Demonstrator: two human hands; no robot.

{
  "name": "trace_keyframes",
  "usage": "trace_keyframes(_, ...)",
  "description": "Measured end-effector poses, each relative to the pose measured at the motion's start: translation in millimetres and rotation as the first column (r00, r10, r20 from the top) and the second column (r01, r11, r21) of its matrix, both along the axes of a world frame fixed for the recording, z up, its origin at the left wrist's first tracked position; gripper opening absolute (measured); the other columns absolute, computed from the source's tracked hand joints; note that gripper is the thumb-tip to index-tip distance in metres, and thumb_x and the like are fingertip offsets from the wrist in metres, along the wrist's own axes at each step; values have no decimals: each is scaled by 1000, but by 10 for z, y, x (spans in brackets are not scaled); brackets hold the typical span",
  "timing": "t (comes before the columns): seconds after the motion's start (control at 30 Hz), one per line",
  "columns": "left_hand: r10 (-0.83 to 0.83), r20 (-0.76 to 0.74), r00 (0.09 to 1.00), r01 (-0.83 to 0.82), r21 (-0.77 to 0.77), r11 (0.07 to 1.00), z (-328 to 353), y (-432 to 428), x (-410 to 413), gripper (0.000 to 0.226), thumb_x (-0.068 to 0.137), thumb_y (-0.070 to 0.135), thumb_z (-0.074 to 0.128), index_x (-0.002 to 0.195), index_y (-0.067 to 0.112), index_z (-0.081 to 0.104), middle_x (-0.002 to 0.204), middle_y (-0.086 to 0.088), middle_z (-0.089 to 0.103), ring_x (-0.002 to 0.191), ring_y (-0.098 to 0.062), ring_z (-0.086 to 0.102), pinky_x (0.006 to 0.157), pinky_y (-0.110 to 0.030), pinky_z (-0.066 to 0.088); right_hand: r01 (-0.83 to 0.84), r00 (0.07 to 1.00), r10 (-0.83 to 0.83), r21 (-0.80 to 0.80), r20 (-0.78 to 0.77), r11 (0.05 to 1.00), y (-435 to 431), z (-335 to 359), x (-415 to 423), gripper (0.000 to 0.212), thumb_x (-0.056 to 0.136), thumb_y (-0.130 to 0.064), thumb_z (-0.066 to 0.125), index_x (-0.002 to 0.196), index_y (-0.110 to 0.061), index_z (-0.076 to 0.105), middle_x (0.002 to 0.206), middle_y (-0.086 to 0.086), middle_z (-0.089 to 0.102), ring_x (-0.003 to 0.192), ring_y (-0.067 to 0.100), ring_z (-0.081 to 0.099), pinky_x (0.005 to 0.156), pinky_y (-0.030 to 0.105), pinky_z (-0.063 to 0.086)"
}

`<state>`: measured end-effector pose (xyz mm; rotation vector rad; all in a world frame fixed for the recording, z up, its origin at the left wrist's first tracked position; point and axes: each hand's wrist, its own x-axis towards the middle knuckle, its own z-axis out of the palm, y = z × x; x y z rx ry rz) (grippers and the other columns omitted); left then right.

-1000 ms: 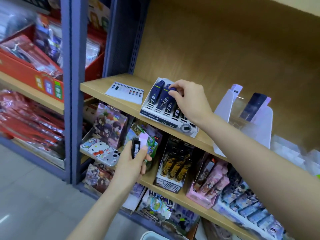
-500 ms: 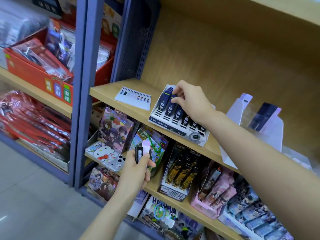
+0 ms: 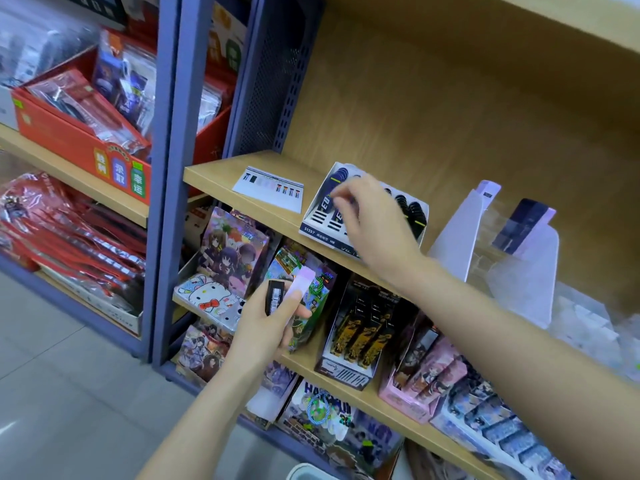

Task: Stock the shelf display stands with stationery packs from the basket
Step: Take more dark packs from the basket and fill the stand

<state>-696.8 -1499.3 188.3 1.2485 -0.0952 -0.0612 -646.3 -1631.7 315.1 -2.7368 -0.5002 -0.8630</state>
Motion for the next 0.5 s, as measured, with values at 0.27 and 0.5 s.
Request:
trace_keyframes(0.27,-53,25,998,52,24,998,46,11,-18,12,95,25,56,98,15,61,67,3,65,39,-8,27,35,-15,22,74,826,107,295,-553,953,17,-438,-485,11,93,-21,56,101,-15,61,78,2,64,66,9,63,63,24,55)
trace_keyframes(0.5,-113,-35,993,114,22,993,216,-130,-87,30,96,33,50,105,5,45,59,7,59,35,-7,22,35,-17,17,88,879,284,716,-383,693,-80,-266,-762,5,95,-9,53,94,-10,57,80,4,63,69,8,64,65,23,57)
